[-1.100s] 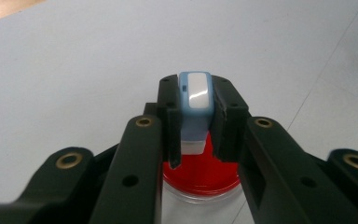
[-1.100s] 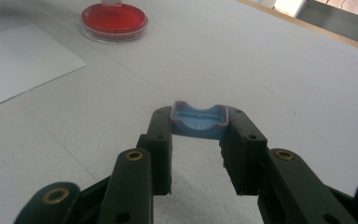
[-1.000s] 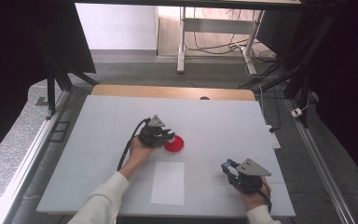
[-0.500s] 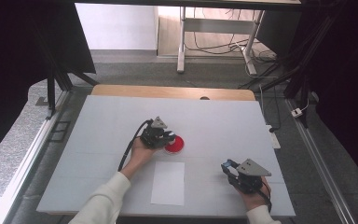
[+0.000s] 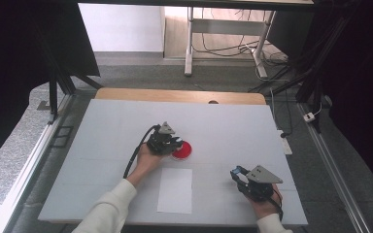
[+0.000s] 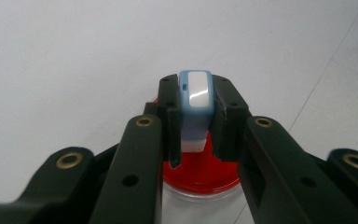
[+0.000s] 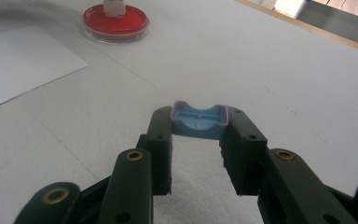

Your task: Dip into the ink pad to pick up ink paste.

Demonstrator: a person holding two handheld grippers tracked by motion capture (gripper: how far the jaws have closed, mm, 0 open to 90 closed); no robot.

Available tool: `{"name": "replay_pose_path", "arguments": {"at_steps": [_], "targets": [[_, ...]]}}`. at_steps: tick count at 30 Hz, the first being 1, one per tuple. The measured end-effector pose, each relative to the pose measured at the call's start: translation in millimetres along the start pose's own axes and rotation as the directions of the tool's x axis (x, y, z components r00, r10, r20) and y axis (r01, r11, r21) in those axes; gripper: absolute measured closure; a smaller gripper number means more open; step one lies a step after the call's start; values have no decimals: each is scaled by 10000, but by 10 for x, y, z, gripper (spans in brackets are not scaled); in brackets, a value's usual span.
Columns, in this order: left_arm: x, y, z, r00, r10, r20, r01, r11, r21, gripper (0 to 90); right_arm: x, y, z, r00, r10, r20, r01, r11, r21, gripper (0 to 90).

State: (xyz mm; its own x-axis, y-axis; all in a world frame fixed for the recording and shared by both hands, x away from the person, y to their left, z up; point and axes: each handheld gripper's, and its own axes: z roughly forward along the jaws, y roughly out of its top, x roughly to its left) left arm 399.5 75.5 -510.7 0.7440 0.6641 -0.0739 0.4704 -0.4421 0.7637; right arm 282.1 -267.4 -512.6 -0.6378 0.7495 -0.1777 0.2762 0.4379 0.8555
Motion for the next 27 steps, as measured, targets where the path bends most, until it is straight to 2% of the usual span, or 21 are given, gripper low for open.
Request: {"name": "replay_pose_path", "arguments": {"at_steps": [13,27], "targets": [[-7,17,-49,10000,-19,-31,18,9998,-221,752,-5,0,-1,10000,-3,12,3,10000,-9,649],[-13,86,-220,9998,-10,176,23,9975,-699,752,-10,1,-7,10000,-28,20,28,10000,-14,649]]}}
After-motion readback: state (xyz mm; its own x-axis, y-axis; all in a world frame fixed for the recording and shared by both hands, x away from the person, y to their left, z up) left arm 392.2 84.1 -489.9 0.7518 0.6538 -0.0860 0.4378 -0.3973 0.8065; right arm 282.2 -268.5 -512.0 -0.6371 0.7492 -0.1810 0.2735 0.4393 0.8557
